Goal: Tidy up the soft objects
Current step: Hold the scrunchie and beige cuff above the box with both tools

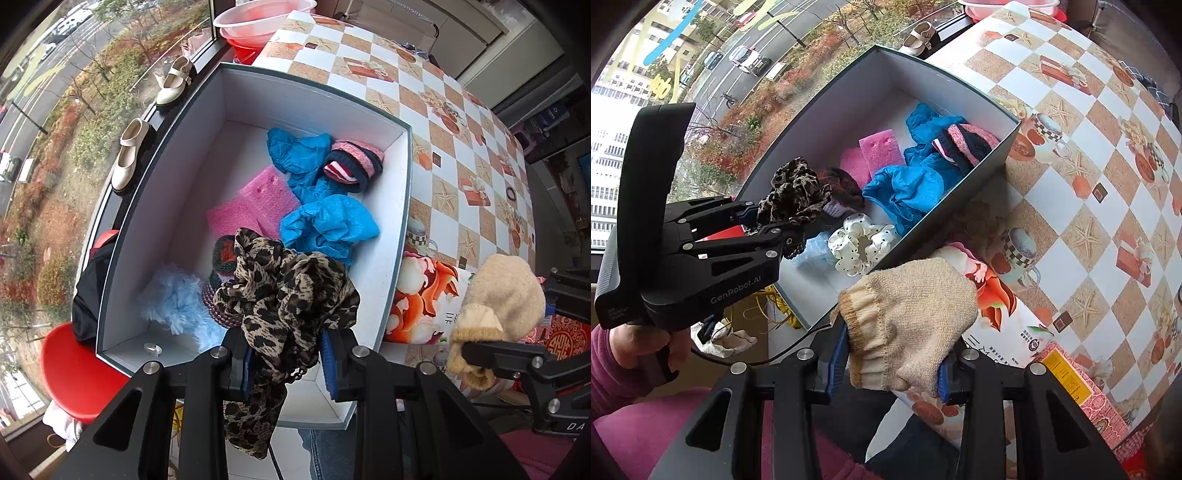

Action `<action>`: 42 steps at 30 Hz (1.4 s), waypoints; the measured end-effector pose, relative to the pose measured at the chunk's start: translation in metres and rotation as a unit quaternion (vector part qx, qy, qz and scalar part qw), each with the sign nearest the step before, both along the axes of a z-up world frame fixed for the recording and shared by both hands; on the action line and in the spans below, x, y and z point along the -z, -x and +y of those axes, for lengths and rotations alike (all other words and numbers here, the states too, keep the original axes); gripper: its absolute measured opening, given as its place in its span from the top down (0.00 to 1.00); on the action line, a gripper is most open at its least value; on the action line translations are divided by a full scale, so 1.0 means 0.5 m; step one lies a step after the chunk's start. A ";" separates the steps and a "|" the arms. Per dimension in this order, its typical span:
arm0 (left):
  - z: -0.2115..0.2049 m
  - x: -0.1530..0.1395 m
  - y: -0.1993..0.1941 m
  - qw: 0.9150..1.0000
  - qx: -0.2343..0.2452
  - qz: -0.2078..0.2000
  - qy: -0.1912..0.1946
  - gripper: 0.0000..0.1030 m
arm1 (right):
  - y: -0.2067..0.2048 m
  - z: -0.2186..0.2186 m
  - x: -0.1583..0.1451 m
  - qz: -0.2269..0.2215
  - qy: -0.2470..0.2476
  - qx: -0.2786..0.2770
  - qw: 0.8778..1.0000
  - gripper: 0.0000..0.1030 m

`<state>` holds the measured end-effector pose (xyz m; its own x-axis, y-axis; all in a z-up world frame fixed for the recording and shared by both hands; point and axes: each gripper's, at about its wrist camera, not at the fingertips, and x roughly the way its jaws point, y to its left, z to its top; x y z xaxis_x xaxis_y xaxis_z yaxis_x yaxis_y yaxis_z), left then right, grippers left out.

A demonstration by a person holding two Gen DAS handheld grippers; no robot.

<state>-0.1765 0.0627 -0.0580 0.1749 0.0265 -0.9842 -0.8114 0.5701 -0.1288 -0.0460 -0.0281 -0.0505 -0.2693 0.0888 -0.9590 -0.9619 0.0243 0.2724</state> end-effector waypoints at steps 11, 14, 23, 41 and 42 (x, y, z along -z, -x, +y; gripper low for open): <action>0.027 -0.002 0.018 1.000 -0.029 0.002 -0.012 0.71 | 0.012 0.068 -0.015 0.003 -0.015 0.004 1.000 0.62; 0.033 -0.004 0.016 0.999 -0.036 -0.001 -0.011 0.71 | 0.019 0.088 -0.017 0.002 -0.019 0.000 1.000 0.62; 0.059 0.002 0.011 0.998 -0.059 -0.002 -0.015 0.71 | 0.025 0.145 -0.022 0.003 -0.030 0.003 1.000 0.62; 0.072 0.022 0.006 0.997 -0.076 0.003 -0.003 0.69 | 0.027 0.186 -0.004 -0.001 -0.021 -0.002 1.000 0.62; 0.073 0.024 0.006 0.997 -0.076 0.003 -0.002 0.69 | 0.027 0.187 -0.003 -0.001 -0.020 -0.001 1.000 0.62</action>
